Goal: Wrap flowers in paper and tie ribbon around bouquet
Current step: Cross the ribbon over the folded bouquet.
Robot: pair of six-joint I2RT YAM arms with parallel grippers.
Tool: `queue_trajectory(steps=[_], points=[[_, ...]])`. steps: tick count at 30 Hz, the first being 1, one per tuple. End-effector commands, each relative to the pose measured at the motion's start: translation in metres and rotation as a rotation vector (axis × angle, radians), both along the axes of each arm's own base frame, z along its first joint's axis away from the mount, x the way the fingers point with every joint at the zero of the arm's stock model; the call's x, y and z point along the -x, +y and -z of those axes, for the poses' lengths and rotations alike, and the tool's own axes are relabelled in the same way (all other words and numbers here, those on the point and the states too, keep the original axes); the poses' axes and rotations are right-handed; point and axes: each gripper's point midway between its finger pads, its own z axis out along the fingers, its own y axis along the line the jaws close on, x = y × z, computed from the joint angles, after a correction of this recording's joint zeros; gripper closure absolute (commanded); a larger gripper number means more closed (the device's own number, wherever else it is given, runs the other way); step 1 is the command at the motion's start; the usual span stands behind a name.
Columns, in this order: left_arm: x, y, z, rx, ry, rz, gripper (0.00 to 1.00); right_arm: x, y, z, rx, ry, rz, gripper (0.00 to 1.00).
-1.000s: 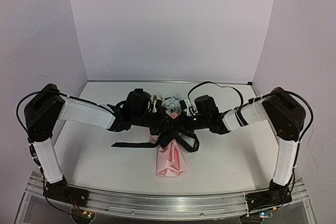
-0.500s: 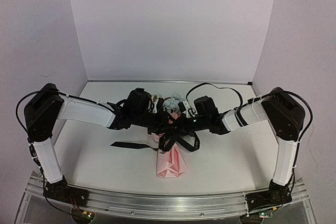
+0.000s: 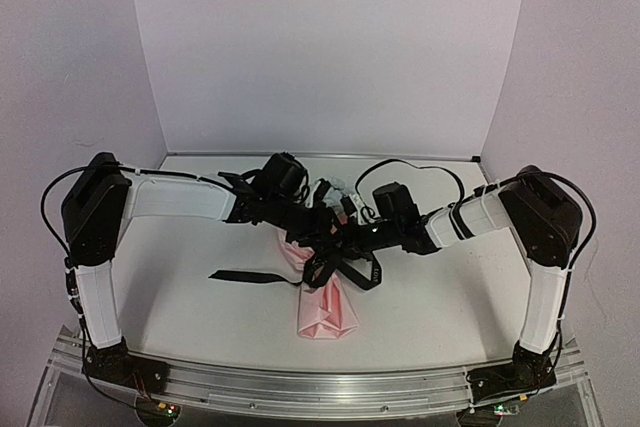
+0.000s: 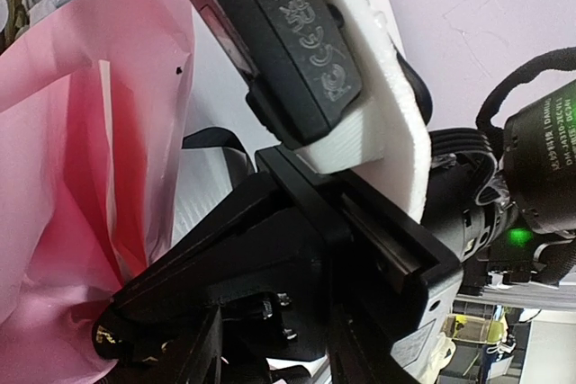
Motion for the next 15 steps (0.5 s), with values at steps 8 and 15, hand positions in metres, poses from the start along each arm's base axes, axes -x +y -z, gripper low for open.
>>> queue_trajectory(steps=[8,15], points=[[0.109,-0.037,-0.113,0.383,-0.312,0.371,0.42,0.001,0.039,-0.059,-0.162,-0.142,-0.052,1.00],[0.108,-0.025,-0.115,0.372,-0.378,0.348,0.36,0.001,0.039,-0.061,-0.167,-0.140,-0.053,1.00]])
